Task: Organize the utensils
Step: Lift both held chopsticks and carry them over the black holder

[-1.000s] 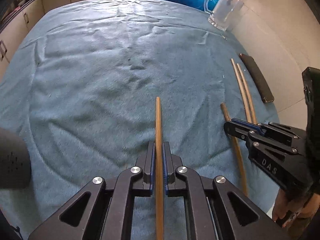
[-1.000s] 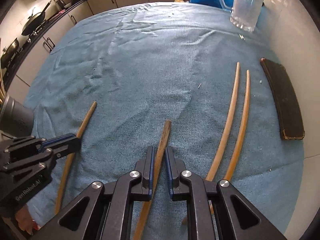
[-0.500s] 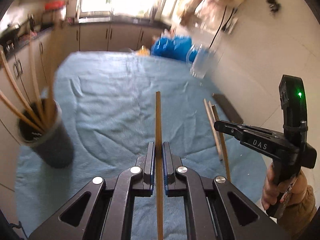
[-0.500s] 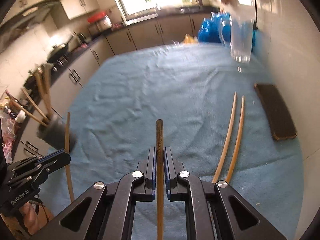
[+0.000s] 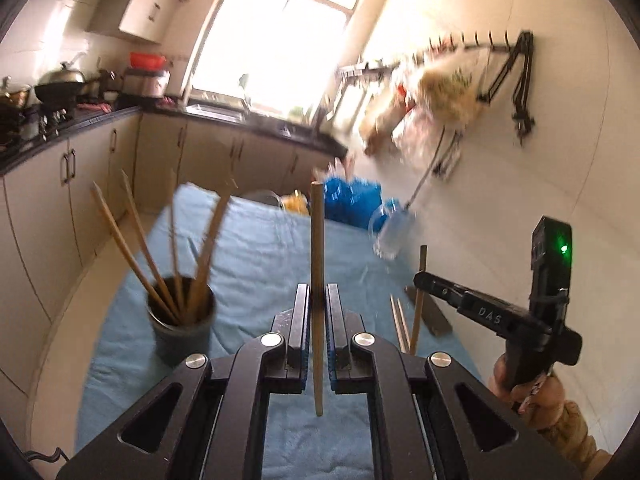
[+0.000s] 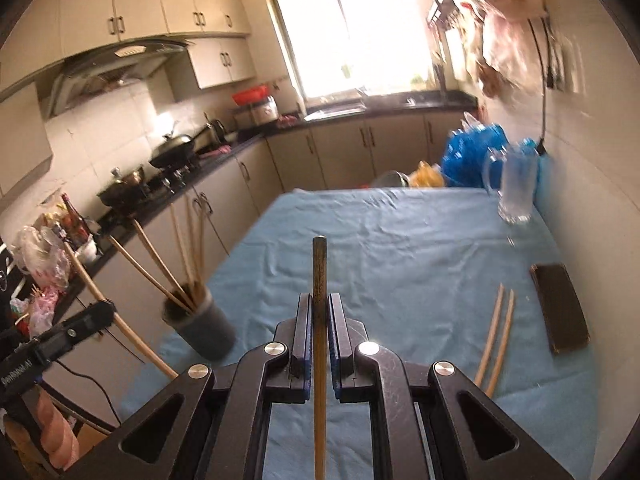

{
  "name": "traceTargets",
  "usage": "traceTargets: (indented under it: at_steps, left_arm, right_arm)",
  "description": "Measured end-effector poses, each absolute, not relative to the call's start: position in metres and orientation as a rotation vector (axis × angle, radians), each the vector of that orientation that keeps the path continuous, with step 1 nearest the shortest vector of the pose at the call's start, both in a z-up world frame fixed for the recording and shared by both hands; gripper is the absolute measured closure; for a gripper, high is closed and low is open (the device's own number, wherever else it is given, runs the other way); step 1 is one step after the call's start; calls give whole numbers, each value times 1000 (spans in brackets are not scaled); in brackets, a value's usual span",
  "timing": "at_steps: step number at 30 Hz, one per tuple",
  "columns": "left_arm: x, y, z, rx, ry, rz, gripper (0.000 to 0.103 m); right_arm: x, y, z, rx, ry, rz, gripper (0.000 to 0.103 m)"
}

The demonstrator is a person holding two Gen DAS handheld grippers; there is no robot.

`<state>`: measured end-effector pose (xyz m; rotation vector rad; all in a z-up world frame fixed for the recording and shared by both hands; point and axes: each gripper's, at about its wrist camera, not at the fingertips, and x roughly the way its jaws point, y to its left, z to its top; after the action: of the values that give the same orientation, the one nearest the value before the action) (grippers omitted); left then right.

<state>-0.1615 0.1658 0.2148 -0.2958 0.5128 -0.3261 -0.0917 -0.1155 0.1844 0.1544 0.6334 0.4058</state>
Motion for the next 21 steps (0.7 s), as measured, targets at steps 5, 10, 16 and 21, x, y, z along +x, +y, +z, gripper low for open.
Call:
traceTargets:
  at_steps: [5, 10, 16, 21]
  left_arm:
    - [-165, 198, 243, -281, 449, -246, 97]
    - [-154, 225, 257, -265, 426, -171, 97]
    - [-127, 251, 264, -254, 410, -100, 97]
    - [-95, 266, 248, -266, 434, -63, 97]
  right_arm:
    - [-80, -87, 210, 164, 570, 453, 95]
    - [-56, -36, 241, 228, 486, 530, 95]
    - [-35, 8, 255, 288, 423, 580, 95]
    - [-10, 52, 249, 298, 383, 569, 95]
